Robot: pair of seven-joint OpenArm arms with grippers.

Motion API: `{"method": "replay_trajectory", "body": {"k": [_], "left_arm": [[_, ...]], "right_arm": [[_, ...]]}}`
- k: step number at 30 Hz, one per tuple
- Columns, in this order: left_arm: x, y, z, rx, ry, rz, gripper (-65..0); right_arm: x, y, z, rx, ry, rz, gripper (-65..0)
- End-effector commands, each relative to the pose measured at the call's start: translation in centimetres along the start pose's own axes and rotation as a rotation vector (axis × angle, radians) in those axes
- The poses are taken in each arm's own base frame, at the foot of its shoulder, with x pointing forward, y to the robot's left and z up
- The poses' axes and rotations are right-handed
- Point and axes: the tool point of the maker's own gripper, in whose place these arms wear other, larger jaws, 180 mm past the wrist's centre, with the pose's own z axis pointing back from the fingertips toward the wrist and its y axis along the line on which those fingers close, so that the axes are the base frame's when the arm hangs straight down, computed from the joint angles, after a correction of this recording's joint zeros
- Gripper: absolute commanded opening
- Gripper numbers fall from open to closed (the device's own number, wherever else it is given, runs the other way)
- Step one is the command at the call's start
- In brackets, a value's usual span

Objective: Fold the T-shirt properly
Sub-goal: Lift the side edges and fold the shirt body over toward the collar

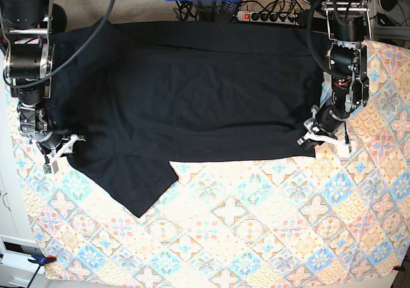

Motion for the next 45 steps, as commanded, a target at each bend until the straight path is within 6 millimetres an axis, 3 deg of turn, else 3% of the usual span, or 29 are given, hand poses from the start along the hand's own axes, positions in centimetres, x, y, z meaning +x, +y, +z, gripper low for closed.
{"method": "replay_trajectory", "body": {"k": [1, 4, 7, 14, 17, 26, 28, 31, 36, 40, 45], "left_arm": [[2.1, -0.8, 0.3, -0.025, -0.051, -0.016, -65.0], [2.1, -0.8, 0.3, -0.025, -0.051, -0.016, -65.0], [2.1, -0.8, 0.3, -0.025, -0.051, -0.016, -65.0], [2.1, -0.8, 0.3, -0.025, -0.052, -0.015, -65.0], [2.2, -0.8, 0.3, -0.025, -0.055, -0.015, -65.0], [2.4, -0.6, 0.3, -0.024, -0.065, -0.01, -65.0], [3.2, -0.1, 0.7, -0.014, -0.086, 0.004, -65.0], [2.7, 0.6, 1.0, -0.001, -0.078, 0.013, -65.0], [2.3, -1.3, 2.9, -0.045, -0.098, -0.049, -65.0], [1.1, -2.5, 4.6, -0.074, -0.093, -0.089, -65.0], [-1.5, -2.0, 6.6, -0.066, -0.052, -0.109, -65.0]], "right_arm": [[1.8, 0.0, 0.3, 0.028, -0.034, 0.004, -49.0], [1.9, 0.7, 0.3, 0.072, -0.036, 0.006, -59.5], [2.4, 1.2, 0.5, 0.102, -0.055, -0.01, -64.1], [5.1, -0.1, 1.5, 0.098, -0.194, -0.151, -64.2], [4.2, -0.1, 2.1, 0.094, -0.166, -0.088, -64.2], [6.8, -2.8, 8.3, -0.033, -0.211, 0.068, -64.3], [6.4, -3.0, 9.3, -0.054, -0.195, 0.098, -64.3], [5.5, -3.2, 10.5, -0.078, -0.177, 0.13, -64.3], [3.3, -3.8, 11.9, -0.106, -0.154, 0.14, -64.3], [1.6, -4.4, 12.7, -0.124, -0.131, 0.133, -64.3], [-0.7, -5.3, 13.6, -0.148, -0.097, 0.105, -64.3]]}}
